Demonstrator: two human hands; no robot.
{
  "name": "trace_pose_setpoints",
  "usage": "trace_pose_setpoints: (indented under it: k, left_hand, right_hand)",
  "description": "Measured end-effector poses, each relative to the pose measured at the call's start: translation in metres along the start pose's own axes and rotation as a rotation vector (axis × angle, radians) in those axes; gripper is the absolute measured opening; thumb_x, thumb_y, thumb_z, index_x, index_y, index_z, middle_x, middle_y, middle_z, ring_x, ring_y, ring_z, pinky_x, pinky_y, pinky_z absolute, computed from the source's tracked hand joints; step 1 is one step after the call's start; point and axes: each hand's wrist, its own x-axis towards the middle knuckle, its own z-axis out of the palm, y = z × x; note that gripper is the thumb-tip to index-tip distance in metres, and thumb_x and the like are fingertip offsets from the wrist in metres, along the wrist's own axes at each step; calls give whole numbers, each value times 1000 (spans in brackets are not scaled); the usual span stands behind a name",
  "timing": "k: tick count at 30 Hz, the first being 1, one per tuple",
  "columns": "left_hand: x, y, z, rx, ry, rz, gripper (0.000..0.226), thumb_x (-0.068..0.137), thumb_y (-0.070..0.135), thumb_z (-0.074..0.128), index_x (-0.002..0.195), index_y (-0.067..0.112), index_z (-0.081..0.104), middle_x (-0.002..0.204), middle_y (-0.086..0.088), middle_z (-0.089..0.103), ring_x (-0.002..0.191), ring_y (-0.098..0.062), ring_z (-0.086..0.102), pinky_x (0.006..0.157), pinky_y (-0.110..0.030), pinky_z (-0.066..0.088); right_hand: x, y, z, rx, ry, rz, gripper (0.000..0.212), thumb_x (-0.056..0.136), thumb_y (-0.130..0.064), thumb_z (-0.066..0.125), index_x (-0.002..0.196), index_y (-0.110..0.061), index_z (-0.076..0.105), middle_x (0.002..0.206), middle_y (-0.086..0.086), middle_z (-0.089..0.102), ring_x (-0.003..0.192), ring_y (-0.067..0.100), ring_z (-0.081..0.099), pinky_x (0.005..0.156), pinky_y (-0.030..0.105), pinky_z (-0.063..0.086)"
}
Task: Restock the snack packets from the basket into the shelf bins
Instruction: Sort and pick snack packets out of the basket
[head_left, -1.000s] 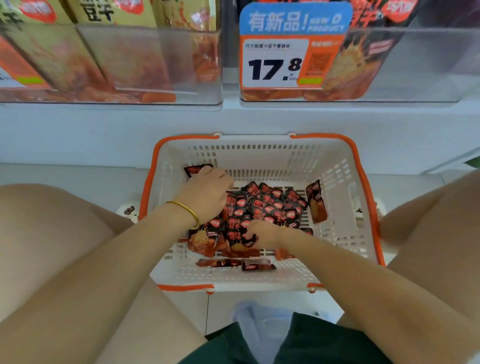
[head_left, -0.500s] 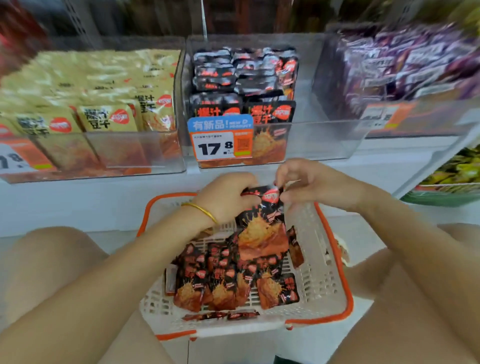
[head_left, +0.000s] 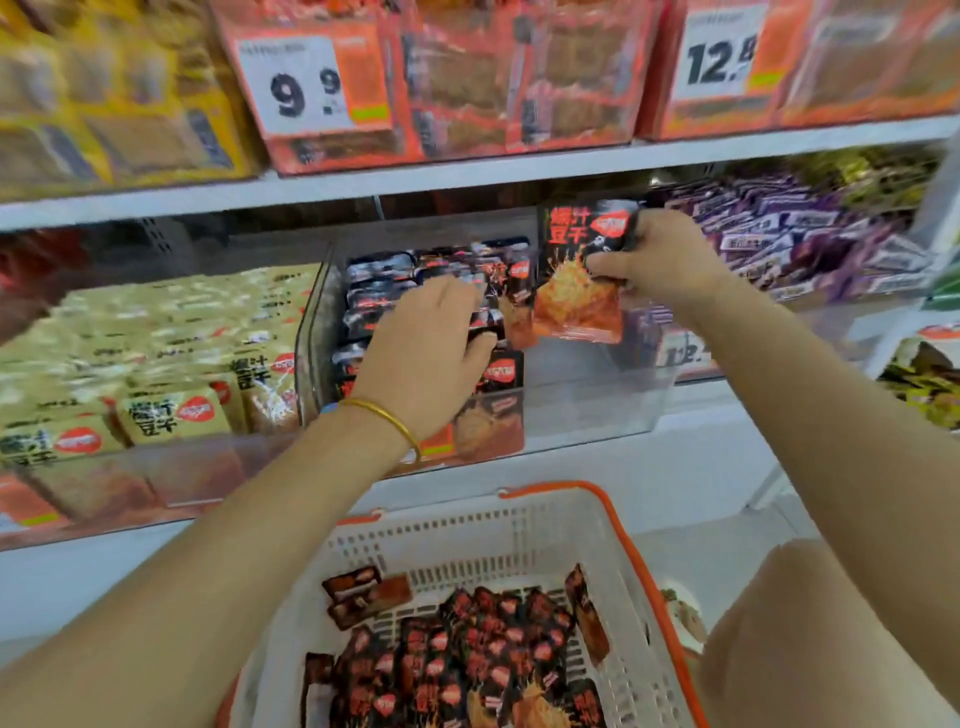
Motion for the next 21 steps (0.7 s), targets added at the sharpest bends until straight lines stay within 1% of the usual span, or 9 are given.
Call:
trace_pose_setpoints:
  k: [2,5,7,9,12,14,16,17,21]
  left_hand:
    - [2,-4,12,63,-23,-6,53,85,43,31,108,4,58,112,-17,58,106,-37,54,88,-49,47]
    - [3,-4,25,113,-30,-44,55,86,44,29,112,6,60,123,-17,58,113,-35,55,93,-47,46]
    - [3,-2,31,130,-5,-49,51,88,41,33,112,7,62,123,-16,59,112,-34,57,93,-48,45]
    - [6,-1,36,133,-1,-37,50,88,40,34,113,8,64,122,-15,61,112,-33,58,93,-50,47]
    - [10,-2,41,142,-20,-39,50,90,39,33,114,8,64,122,-14,61,113,-31,58,95,-51,47]
    - [11,-4,44,165,-26,-31,50,90,39,33,114,8,64,121,-14,61,113,-31,59,96,-50,47]
    - [10,-5,45,179,-23,-24,50,90,39,33,114,8,64,121,-14,61,113,-30,59,96,-49,46]
    - [10,-6,46,182,-13,-17,49,90,39,33,114,8,64,121,-14,61,113,-31,59,97,-49,45]
    - [8,-8,48,200,40,2,49,91,38,33,114,8,63,122,-14,61,114,-31,58,98,-47,44]
  right_hand:
    - [30,14,25,-88,-32,78,23,80,-10,73,98,3,64,86,14,65,70,26,64,65,45,58]
    - [63,42,58,20,-150,277,25,80,-1,72,102,0,62,91,15,61,81,28,61,67,44,56]
    - [82,59,72,35,-201,325,25,78,2,73,98,-6,61,94,16,60,84,29,61,71,47,56]
    - [97,70,81,8,-203,323,28,76,2,74,99,-9,61,100,16,63,89,33,64,78,51,55]
    - [110,76,90,-122,-182,262,35,75,-3,76,108,-5,62,107,16,67,91,33,68,79,47,56]
    - [114,77,93,-229,-153,209,40,75,-10,77,111,-3,60,108,14,67,92,30,67,79,38,55]
    - [114,75,96,-311,-117,162,42,76,-17,77,112,-4,59,111,12,65,100,28,63,78,27,47]
    - [115,75,97,-323,-100,148,42,77,-18,76,113,-4,59,112,12,65,103,28,62,78,26,44]
    - [115,71,104,-316,-56,139,42,80,-16,74,115,-3,54,116,14,63,108,30,60,87,32,46]
